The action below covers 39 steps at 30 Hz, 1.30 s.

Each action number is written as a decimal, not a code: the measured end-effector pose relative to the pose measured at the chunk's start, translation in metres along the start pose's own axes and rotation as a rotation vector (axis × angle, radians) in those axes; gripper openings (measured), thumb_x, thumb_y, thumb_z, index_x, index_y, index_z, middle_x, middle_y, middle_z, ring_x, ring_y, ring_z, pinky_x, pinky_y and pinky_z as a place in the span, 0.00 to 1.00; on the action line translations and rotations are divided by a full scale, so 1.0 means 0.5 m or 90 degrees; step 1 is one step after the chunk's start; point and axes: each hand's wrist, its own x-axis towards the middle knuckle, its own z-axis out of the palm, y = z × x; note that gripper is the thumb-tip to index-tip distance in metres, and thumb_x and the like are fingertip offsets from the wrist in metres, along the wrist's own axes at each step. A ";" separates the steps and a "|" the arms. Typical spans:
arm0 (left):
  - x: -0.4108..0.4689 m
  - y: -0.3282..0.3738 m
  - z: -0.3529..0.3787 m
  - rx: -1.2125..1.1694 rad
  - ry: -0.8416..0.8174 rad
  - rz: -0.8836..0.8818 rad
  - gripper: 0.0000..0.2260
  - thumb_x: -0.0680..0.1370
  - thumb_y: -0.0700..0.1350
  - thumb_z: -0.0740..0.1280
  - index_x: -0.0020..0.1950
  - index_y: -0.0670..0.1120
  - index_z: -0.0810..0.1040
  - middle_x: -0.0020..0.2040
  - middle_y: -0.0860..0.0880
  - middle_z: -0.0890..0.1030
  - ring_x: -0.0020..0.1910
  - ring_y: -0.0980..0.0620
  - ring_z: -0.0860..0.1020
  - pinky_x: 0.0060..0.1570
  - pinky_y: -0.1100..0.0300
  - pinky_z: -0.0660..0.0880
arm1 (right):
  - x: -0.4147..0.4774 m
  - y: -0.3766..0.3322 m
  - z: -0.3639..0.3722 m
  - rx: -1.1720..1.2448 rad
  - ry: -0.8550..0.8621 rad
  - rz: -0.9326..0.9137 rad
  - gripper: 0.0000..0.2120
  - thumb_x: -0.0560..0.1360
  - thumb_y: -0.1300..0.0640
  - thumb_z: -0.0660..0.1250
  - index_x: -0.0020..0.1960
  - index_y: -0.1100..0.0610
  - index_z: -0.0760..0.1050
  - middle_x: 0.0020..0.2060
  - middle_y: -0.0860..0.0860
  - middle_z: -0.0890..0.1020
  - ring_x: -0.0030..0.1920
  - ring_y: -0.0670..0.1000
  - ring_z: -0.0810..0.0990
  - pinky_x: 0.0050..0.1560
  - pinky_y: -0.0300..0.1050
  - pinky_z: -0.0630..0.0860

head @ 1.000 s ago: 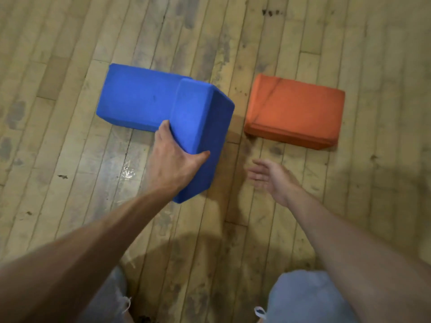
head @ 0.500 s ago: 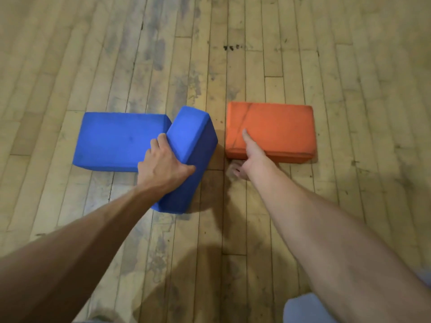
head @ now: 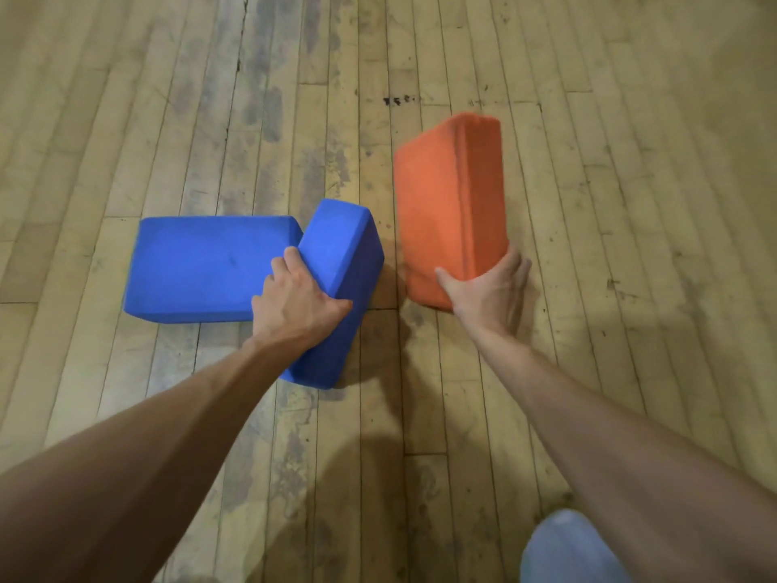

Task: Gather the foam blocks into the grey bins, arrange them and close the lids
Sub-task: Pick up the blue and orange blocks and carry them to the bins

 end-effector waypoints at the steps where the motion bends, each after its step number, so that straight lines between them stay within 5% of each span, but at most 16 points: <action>1: -0.002 0.001 -0.001 -0.009 -0.002 0.001 0.35 0.66 0.56 0.74 0.64 0.42 0.62 0.56 0.44 0.69 0.56 0.40 0.73 0.50 0.45 0.72 | -0.013 0.006 -0.009 -0.039 0.010 -0.045 0.49 0.63 0.38 0.75 0.73 0.59 0.58 0.66 0.56 0.67 0.65 0.57 0.69 0.65 0.53 0.70; 9: -0.152 -0.004 -0.198 -0.046 -0.031 -0.125 0.34 0.66 0.54 0.75 0.61 0.40 0.62 0.57 0.41 0.72 0.58 0.37 0.74 0.53 0.45 0.71 | -0.162 -0.062 -0.234 -0.299 -0.142 -0.083 0.43 0.62 0.40 0.75 0.66 0.61 0.62 0.62 0.57 0.71 0.63 0.58 0.70 0.65 0.52 0.65; 15: -0.349 0.011 -0.618 -0.040 -0.071 -0.205 0.34 0.65 0.55 0.74 0.62 0.42 0.63 0.58 0.42 0.73 0.57 0.38 0.75 0.50 0.48 0.71 | -0.310 -0.358 -0.545 -0.407 -0.246 -0.176 0.42 0.61 0.37 0.73 0.63 0.61 0.64 0.58 0.57 0.73 0.58 0.58 0.74 0.57 0.50 0.71; 25: -0.739 -0.014 -1.301 0.008 -0.005 -0.302 0.36 0.68 0.60 0.69 0.70 0.49 0.61 0.56 0.44 0.74 0.55 0.41 0.74 0.50 0.51 0.70 | -0.572 -0.863 -0.953 -0.460 -0.342 -0.464 0.43 0.62 0.30 0.68 0.65 0.59 0.65 0.61 0.55 0.73 0.62 0.57 0.74 0.59 0.53 0.69; 32: -1.032 -0.041 -1.366 -0.152 0.172 -0.602 0.37 0.68 0.59 0.71 0.71 0.46 0.62 0.62 0.43 0.73 0.59 0.41 0.73 0.51 0.51 0.69 | -0.739 -0.994 -0.977 -0.446 -0.490 -0.720 0.39 0.65 0.40 0.73 0.64 0.60 0.62 0.61 0.58 0.74 0.63 0.59 0.74 0.59 0.51 0.71; 39: -1.420 0.001 -1.309 -0.254 0.262 -0.930 0.39 0.67 0.59 0.70 0.73 0.49 0.60 0.62 0.45 0.73 0.58 0.43 0.74 0.52 0.51 0.72 | -1.029 -1.015 -1.023 -0.413 -0.664 -1.130 0.39 0.66 0.38 0.72 0.66 0.59 0.62 0.61 0.57 0.74 0.61 0.58 0.74 0.56 0.50 0.71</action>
